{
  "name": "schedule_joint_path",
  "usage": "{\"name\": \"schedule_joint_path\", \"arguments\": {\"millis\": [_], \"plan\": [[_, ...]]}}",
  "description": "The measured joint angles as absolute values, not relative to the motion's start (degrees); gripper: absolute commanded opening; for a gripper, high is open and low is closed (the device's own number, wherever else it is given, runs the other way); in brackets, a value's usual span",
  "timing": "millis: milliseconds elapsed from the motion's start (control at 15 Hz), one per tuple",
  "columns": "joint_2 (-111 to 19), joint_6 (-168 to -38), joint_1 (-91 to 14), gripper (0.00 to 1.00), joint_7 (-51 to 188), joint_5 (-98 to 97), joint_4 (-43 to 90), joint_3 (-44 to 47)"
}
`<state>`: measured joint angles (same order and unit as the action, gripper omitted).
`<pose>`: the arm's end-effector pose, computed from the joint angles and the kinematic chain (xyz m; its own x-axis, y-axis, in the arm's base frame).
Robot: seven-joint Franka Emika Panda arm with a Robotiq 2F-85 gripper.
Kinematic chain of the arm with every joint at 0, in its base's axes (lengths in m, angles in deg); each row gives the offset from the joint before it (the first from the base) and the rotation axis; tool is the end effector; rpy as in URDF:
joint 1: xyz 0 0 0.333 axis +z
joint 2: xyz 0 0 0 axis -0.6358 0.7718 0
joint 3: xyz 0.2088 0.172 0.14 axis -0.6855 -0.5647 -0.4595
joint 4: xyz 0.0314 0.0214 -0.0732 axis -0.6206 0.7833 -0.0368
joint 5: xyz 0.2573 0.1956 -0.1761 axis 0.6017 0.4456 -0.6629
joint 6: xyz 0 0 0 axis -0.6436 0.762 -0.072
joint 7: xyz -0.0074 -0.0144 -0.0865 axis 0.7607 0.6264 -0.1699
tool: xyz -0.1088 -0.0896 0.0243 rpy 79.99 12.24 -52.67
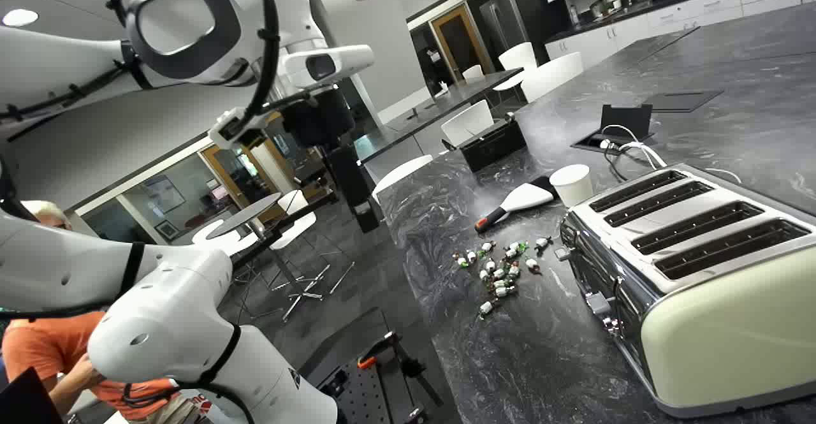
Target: Pick the brush and sweep the candy on the counter
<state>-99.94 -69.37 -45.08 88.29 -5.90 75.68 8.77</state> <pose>0.3037 -0.1109 0.4412 0.9919 0.0512 -0.1159 0.0510 -0.9987 -0.0045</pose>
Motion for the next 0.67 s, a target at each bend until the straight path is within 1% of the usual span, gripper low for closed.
{"name": "schedule_joint_path", "arguments": {"millis": [467, 667], "plan": [[-100.0, -69.4, -44.9, 1.0, 88.3, -5.4, 75.8, 8.6], [-100.8, -70.4, -41.7, 1.0, 87.3, 1.9, 77.6, 5.8]]}}
